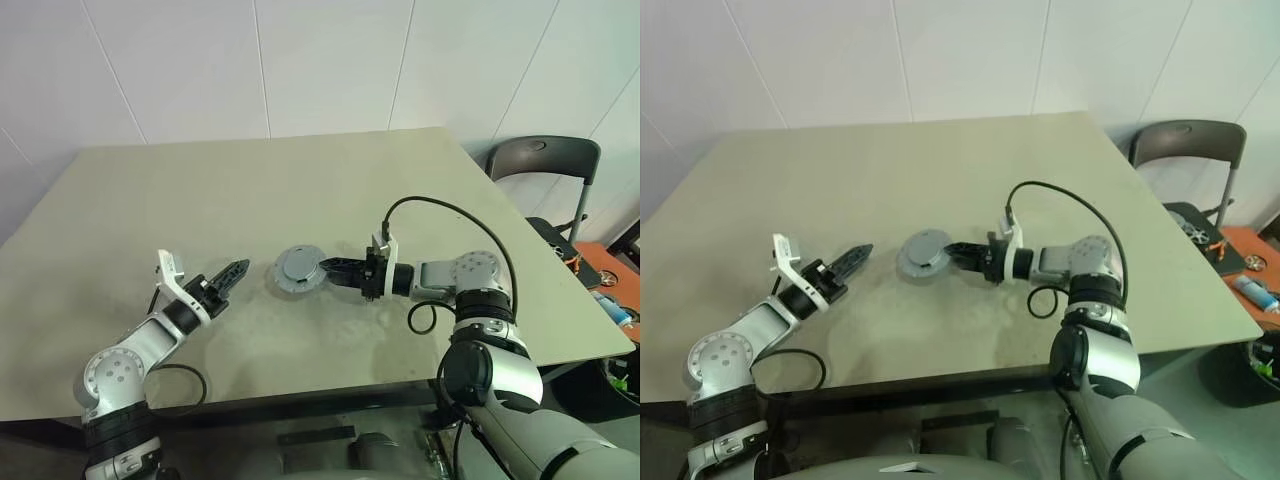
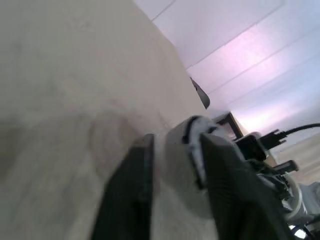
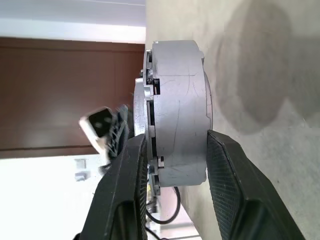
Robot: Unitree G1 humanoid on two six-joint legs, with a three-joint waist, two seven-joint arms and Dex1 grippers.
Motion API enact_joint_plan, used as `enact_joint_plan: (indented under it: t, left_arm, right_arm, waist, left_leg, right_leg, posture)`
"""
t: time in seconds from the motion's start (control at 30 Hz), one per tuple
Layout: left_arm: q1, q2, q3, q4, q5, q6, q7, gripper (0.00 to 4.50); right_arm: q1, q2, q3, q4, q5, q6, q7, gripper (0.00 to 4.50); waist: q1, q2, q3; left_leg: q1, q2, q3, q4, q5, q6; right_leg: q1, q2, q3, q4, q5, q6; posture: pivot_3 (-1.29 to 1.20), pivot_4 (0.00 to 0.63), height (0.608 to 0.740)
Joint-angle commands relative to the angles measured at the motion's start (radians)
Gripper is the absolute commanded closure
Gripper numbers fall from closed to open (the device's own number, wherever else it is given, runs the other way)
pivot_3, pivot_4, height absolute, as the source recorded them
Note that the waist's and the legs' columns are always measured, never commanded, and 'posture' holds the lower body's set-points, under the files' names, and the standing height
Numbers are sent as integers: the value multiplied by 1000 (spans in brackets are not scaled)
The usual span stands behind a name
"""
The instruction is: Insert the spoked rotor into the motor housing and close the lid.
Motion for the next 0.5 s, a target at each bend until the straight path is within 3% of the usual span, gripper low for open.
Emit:
enact_joint_plan:
  t: [0.03,0.23,0.5]
  left_arm:
    - [19,-18,46,26,-139,37,15,1928]
    - [75,-52,33,38,-316,90,40,11]
    - [106,-57,-28,8,-517,113,82,0]
  right_arm:
    - [-65,-34,-1,-71,80,41,57,3186]
    - [-95,-85,30,-70,124,44,70,3186]
    - [-86,-86,72,-84,194,44,54,3186]
  waist:
    - [0,0,0]
    - [-1,0,0]
    - [-1,0,0]
  left_leg:
    - [0,0,0,0,0,0]
    - [0,0,1,0,0,0]
    - [0,0,2,0,0,0]
  right_leg:
    - [0,0,0,0,0,0]
    - [0,0,0,-1,0,0]
    - [1,1,-1,-1,0,0]
  posture:
    - [0,0,740]
    - [0,0,740]
    - [0,0,740]
